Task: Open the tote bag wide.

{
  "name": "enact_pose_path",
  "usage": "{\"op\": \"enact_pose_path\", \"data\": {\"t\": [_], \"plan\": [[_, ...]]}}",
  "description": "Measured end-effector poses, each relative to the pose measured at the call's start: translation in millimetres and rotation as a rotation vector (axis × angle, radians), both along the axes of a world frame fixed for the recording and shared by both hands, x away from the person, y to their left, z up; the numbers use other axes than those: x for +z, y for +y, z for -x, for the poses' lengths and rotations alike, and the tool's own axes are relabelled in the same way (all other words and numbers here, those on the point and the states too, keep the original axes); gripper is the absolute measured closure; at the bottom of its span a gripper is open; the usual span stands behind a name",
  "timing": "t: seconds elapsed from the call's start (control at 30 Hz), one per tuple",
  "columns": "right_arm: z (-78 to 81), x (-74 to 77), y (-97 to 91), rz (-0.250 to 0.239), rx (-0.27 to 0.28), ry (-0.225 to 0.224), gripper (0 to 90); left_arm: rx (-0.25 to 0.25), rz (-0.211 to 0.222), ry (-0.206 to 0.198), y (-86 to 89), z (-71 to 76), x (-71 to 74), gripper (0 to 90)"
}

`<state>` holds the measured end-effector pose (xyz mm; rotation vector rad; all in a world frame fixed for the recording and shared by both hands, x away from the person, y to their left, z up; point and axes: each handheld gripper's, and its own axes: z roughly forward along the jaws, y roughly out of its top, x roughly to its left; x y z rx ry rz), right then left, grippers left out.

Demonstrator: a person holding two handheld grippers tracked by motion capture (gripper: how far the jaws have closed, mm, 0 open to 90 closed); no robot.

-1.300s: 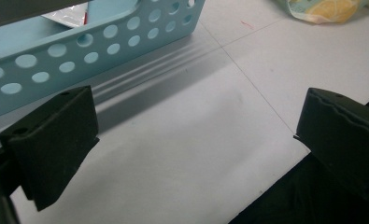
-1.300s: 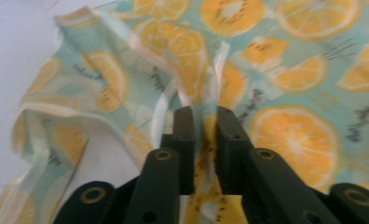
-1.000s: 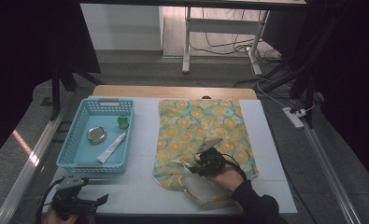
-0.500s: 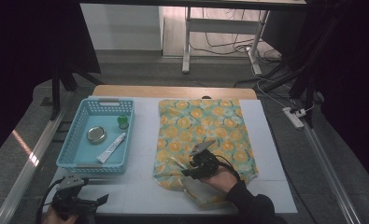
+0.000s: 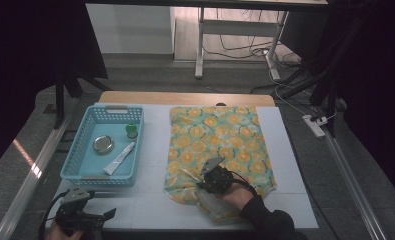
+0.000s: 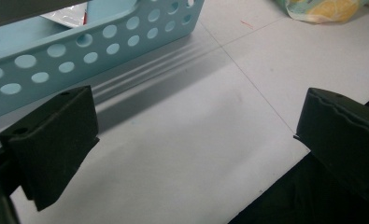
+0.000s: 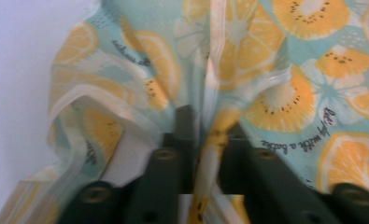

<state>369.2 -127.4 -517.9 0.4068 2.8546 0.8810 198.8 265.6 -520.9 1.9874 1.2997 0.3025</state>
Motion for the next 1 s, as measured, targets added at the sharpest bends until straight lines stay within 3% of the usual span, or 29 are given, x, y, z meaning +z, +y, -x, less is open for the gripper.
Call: {"op": "enact_pose_path", "data": {"t": [0.17, 0.33, 0.4, 0.7, 0.97, 1.0], "plan": [[-6.3, 1.9, -0.1, -0.002, -0.01, 0.056, 90.0, 0.0, 0.0, 0.0, -0.1, -0.1, 0.1, 0.0], [-17.3, 7.4, -6.9, -0.085, -0.072, 0.085, 90.0, 0.0, 0.003, 0.0, 0.2, -0.3, -0.1, 0.0], [-21.2, 16.6, -10.0, -0.122, -0.075, 0.084, 90.0, 0.001, 0.003, 0.001, 0.3, -0.4, -0.1, 0.0], [-35.2, 40.4, -10.8, -0.186, -0.104, 0.072, 90.0, 0.002, 0.004, 0.001, 0.3, -0.4, -0.1, 0.0], [-51.6, 72.4, -3.1, -0.221, -0.106, 0.045, 90.0, 0.001, 0.004, -0.001, 0.4, -0.1, 0.0, 0.0], [-54.4, 80.0, -0.6, -0.226, -0.107, 0.024, 90.0, 0.002, 0.004, -0.001, 0.4, -0.1, 0.0, 0.0]]}}
